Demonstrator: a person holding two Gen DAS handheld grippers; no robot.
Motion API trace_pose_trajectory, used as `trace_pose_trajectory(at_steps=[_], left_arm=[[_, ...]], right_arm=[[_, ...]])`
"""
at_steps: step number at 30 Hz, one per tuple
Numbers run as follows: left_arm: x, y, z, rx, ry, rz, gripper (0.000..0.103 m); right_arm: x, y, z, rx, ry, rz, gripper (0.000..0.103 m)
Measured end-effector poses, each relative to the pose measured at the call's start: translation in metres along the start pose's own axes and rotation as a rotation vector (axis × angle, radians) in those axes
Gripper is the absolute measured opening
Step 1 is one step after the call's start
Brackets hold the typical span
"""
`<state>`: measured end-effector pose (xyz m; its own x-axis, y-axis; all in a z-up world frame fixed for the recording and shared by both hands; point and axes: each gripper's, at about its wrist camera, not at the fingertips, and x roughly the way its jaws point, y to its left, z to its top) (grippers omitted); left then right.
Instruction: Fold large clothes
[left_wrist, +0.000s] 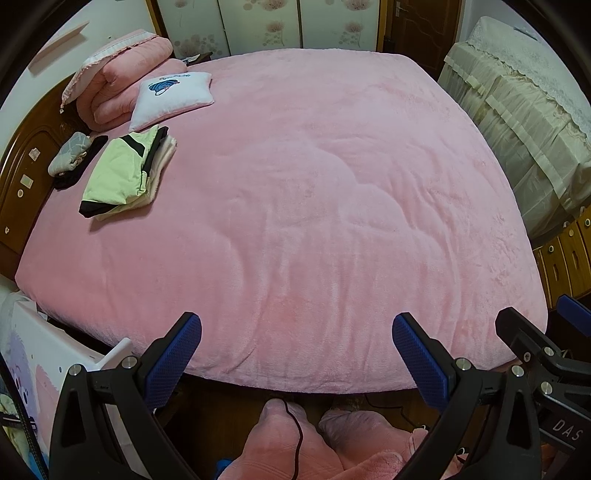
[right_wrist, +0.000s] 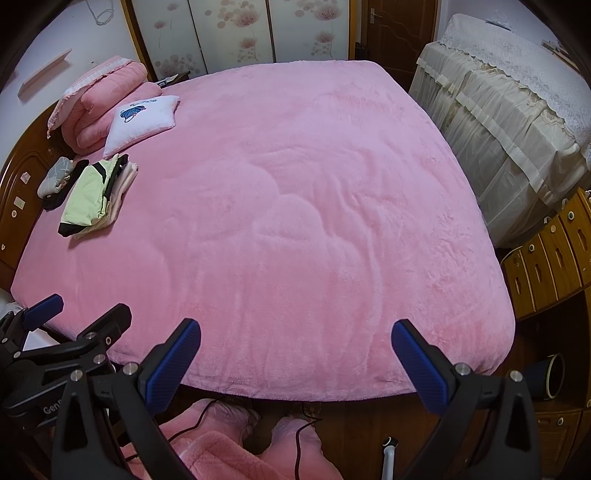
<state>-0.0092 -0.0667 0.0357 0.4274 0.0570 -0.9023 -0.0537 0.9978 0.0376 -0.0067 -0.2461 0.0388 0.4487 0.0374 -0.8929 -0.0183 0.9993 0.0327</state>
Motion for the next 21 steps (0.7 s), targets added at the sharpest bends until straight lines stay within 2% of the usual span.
trace_pose_trajectory(at_steps=[21], left_arm=[[0.0057,-0.0003,0.0091,0.019,0.008,0.0,0.102]], right_arm=[[0.0057,-0.0077,0.0056,0.011,0.009,-0.001,0.103]])
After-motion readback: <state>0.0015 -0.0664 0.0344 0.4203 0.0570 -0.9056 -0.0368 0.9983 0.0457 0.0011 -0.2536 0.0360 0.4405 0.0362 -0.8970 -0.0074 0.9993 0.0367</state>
